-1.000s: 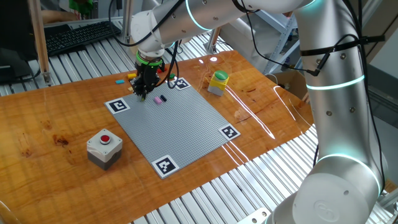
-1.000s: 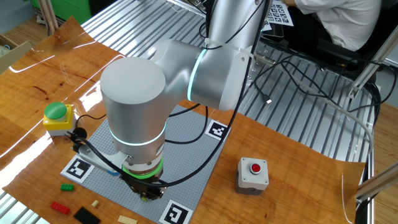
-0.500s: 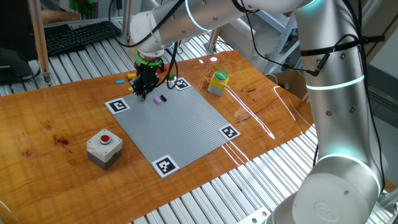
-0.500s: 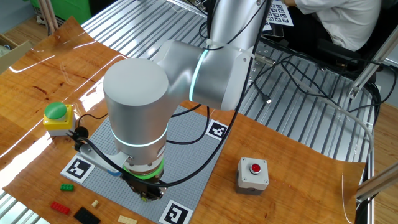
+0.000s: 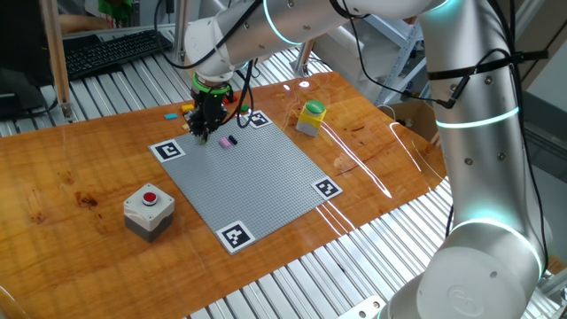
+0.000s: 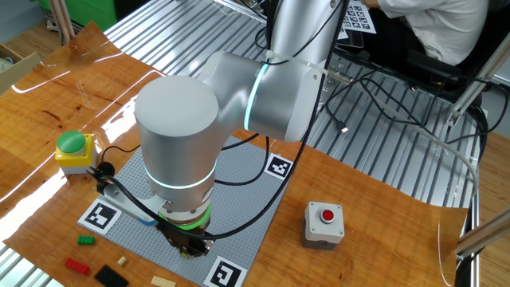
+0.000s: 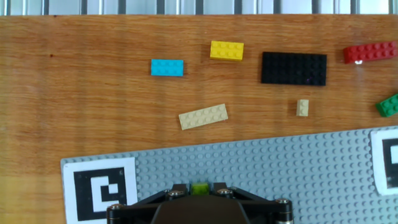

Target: Build with small Lego blocks

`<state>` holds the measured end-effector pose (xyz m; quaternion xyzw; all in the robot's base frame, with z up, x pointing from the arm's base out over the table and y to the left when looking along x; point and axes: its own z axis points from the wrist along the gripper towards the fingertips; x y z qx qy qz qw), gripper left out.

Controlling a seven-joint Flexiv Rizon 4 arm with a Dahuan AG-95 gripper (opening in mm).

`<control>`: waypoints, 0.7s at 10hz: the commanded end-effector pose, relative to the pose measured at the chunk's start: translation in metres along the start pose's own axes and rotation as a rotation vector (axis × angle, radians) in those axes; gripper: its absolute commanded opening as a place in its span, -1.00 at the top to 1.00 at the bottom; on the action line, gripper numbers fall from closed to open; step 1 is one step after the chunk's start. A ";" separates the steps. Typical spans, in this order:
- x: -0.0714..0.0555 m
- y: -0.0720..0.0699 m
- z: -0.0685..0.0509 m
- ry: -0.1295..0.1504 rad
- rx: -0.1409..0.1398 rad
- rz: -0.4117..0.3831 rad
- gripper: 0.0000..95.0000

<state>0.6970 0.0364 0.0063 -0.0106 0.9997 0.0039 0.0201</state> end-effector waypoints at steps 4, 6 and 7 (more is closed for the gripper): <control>0.000 0.000 -0.001 0.002 0.002 0.008 0.20; 0.000 0.000 -0.001 0.002 0.005 0.013 0.20; 0.000 0.000 -0.002 0.007 0.007 0.009 0.20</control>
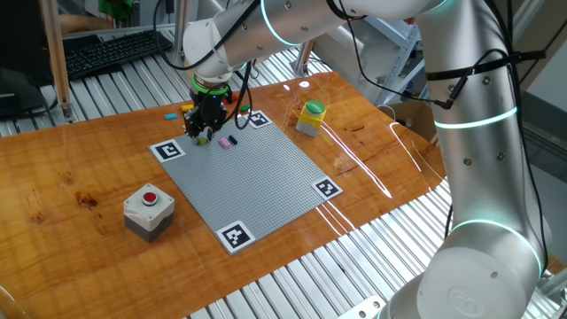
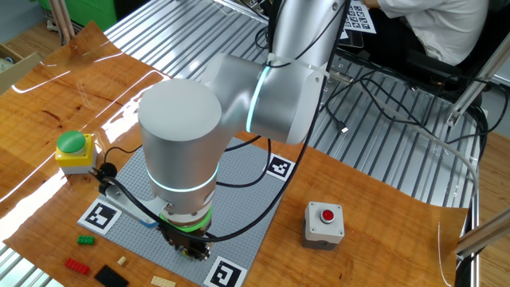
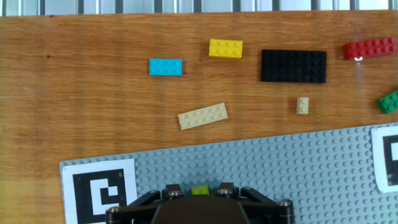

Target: Build with small Lego blocks

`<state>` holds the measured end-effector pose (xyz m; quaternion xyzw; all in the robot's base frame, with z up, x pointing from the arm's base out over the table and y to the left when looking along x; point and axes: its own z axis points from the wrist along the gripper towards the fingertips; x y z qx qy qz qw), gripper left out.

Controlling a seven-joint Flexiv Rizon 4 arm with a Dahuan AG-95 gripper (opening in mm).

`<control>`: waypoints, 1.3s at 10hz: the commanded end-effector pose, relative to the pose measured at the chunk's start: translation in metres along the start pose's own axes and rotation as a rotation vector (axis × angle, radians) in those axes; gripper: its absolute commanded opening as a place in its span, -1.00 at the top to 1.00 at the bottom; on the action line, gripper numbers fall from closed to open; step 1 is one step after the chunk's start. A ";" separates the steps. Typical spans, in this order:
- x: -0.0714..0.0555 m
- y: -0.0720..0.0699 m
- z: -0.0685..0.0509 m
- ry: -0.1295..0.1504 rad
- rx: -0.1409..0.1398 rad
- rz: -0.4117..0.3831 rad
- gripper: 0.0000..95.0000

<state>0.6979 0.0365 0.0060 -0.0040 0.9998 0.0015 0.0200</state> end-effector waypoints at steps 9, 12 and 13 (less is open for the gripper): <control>0.004 -0.001 -0.016 0.010 0.027 -0.022 1.00; 0.004 -0.001 -0.015 0.012 0.024 -0.022 1.00; 0.004 -0.001 -0.014 0.012 0.021 -0.021 1.00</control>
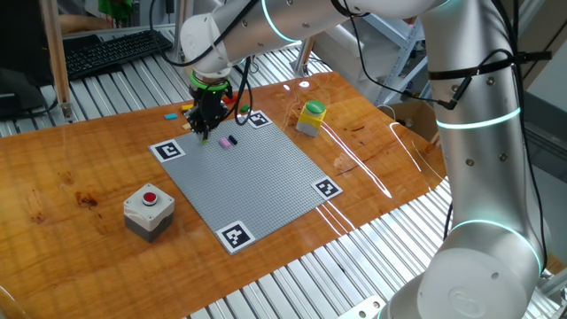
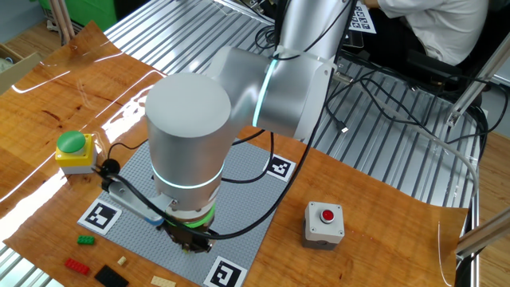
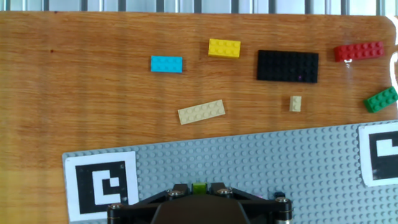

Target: Build with small Lego blocks

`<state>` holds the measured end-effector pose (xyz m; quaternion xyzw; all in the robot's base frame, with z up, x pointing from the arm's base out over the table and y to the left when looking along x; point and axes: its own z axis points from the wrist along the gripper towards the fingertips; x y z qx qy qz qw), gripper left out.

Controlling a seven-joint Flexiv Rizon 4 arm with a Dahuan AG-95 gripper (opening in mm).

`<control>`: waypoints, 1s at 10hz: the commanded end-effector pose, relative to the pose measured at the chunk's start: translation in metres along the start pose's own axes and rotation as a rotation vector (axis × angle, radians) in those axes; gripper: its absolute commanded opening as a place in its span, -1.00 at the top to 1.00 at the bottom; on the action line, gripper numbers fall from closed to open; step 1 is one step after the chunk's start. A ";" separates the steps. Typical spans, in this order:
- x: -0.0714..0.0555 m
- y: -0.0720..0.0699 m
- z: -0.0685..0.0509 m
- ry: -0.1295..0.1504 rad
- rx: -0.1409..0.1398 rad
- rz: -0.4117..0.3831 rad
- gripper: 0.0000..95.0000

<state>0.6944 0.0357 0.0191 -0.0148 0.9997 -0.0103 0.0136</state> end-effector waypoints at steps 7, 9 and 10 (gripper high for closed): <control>0.000 0.002 0.004 -0.005 0.005 0.035 0.60; 0.000 0.002 0.004 -0.004 0.008 0.043 0.20; 0.000 0.002 0.004 -0.004 0.008 0.043 0.20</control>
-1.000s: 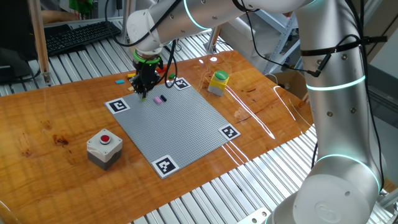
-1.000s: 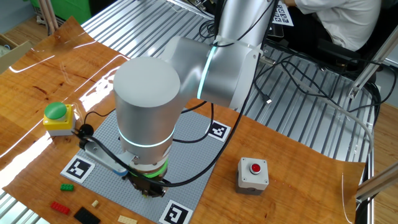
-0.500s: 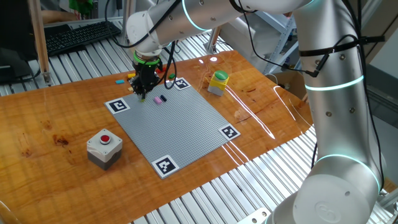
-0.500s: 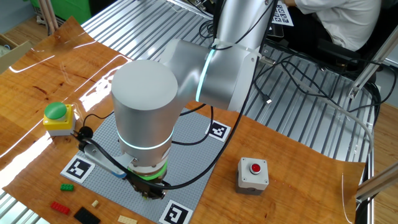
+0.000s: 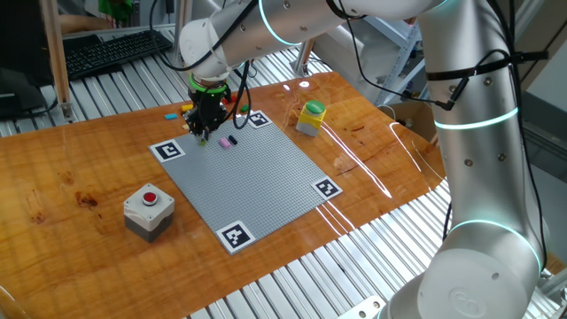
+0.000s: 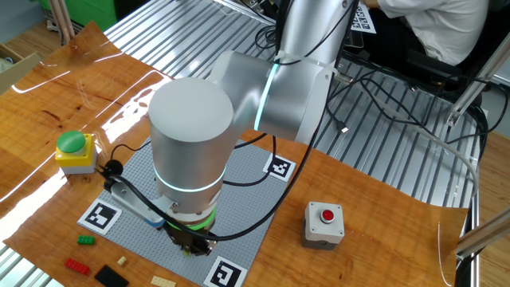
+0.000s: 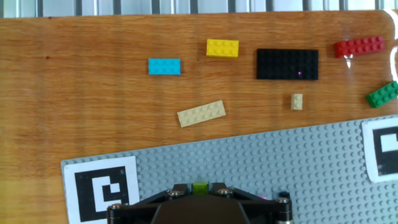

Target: Build with small Lego blocks

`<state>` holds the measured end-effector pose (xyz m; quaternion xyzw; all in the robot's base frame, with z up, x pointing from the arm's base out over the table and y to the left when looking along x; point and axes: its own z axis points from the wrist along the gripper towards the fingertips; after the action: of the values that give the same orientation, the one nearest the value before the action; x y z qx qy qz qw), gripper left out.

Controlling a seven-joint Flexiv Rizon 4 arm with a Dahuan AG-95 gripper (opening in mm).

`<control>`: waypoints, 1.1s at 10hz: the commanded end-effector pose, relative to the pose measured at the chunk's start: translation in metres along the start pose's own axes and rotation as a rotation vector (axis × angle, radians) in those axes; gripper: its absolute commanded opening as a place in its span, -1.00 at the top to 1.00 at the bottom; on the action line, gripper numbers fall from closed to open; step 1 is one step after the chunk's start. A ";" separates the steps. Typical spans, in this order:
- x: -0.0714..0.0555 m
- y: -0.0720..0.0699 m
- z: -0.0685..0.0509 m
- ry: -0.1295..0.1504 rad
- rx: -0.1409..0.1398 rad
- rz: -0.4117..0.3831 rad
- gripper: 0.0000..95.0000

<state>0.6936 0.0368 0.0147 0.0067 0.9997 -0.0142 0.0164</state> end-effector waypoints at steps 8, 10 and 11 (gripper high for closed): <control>0.001 0.002 -0.004 0.021 -0.008 -0.022 1.00; 0.001 0.002 -0.006 0.024 -0.008 -0.029 1.00; 0.001 0.002 -0.007 0.025 -0.009 -0.028 1.00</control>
<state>0.6914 0.0387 0.0219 -0.0072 0.9999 -0.0099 0.0042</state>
